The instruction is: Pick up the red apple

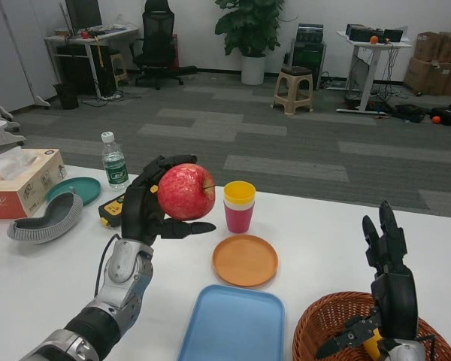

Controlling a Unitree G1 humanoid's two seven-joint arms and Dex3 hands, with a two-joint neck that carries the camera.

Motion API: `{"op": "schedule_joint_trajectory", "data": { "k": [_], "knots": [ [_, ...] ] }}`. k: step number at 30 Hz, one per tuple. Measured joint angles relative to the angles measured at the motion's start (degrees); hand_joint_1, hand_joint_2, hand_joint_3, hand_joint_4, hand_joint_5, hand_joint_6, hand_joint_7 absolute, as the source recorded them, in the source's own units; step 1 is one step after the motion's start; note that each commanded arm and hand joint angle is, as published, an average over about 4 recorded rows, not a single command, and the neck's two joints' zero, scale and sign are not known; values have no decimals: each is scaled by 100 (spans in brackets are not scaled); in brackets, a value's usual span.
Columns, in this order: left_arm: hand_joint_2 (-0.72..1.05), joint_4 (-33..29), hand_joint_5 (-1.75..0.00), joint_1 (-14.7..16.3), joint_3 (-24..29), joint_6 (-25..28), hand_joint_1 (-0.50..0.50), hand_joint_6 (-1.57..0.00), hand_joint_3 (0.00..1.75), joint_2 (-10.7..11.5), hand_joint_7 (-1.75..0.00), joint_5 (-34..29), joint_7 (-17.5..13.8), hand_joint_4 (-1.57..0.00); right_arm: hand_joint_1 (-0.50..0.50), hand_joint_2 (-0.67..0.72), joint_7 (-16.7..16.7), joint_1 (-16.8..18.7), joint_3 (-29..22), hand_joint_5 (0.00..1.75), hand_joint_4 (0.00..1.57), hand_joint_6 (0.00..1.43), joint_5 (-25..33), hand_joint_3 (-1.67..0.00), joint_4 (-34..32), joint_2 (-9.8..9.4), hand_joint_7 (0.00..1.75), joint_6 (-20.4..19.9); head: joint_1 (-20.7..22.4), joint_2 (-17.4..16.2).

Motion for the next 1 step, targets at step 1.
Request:
{"op": "schedule_joint_trajectory", "data": {
  "k": [1],
  "knots": [
    [105,0,-175,2,-4,0,-50,-141,3,0,-140,0,0,-157,-4,47,0,1,0,0,0,0,0,-8,0,0,7,0,-2,0]
  ]
}}
